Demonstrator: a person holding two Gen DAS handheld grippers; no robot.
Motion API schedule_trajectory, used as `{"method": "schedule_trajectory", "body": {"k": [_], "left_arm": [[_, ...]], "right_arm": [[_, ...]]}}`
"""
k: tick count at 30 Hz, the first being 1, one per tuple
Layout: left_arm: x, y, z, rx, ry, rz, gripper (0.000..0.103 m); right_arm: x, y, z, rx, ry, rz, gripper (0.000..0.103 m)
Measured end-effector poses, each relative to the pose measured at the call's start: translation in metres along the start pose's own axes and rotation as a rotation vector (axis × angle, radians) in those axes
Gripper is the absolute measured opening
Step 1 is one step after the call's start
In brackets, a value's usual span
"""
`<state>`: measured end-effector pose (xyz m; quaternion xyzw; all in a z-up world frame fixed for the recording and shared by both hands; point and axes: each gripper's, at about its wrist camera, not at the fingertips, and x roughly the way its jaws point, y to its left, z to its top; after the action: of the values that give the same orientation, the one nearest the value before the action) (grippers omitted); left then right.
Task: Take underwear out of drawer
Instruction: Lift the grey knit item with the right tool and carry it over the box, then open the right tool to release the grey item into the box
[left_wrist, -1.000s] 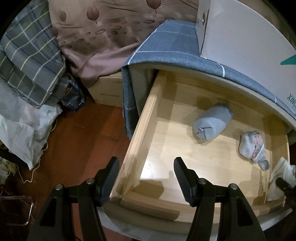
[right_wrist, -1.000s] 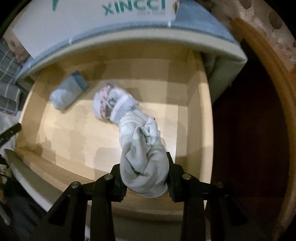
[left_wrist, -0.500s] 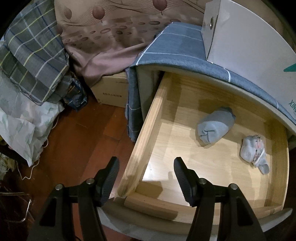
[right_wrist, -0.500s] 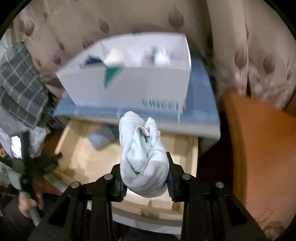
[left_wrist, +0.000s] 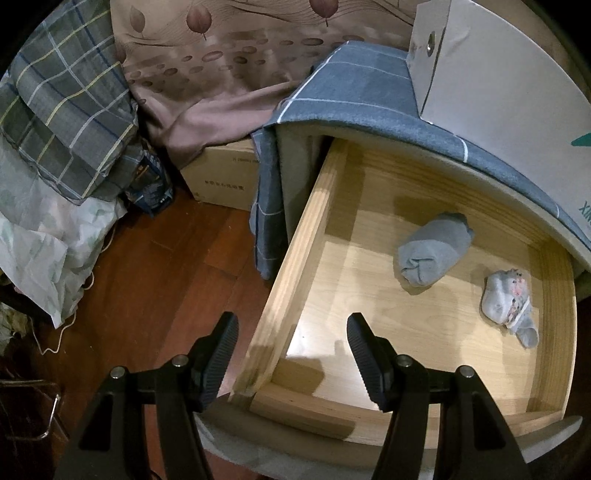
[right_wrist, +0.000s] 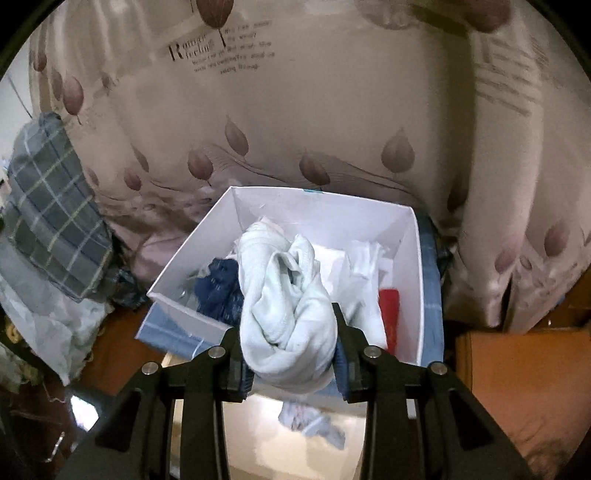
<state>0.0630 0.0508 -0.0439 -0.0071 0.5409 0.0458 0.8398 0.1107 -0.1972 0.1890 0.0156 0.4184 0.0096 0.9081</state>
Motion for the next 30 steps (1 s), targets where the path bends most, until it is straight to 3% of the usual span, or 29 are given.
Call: {"method": "schedule_trajectory", "body": {"k": [10, 15, 23, 30], "left_arm": [[0.002, -0.001, 0.0, 0.016, -0.003, -0.02, 0.063], [-0.001, -0.003, -0.001, 0.021, -0.014, -0.029, 0.063], [-0.001, -0.006, 0.001, 0.053, -0.028, -0.018, 0.063], [-0.002, -0.006, 0.001, 0.067, -0.037, -0.026, 0.063]], "right_arm": [[0.091, 0.015, 0.014, -0.03, 0.156, -0.115, 0.031], [0.115, 0.01, 0.004, 0.031, 0.219, -0.107, 0.032], [0.108, 0.016, 0.006, 0.052, 0.208, -0.124, 0.038], [0.061, 0.024, 0.002, 0.049, 0.143, -0.086, 0.039]]}}
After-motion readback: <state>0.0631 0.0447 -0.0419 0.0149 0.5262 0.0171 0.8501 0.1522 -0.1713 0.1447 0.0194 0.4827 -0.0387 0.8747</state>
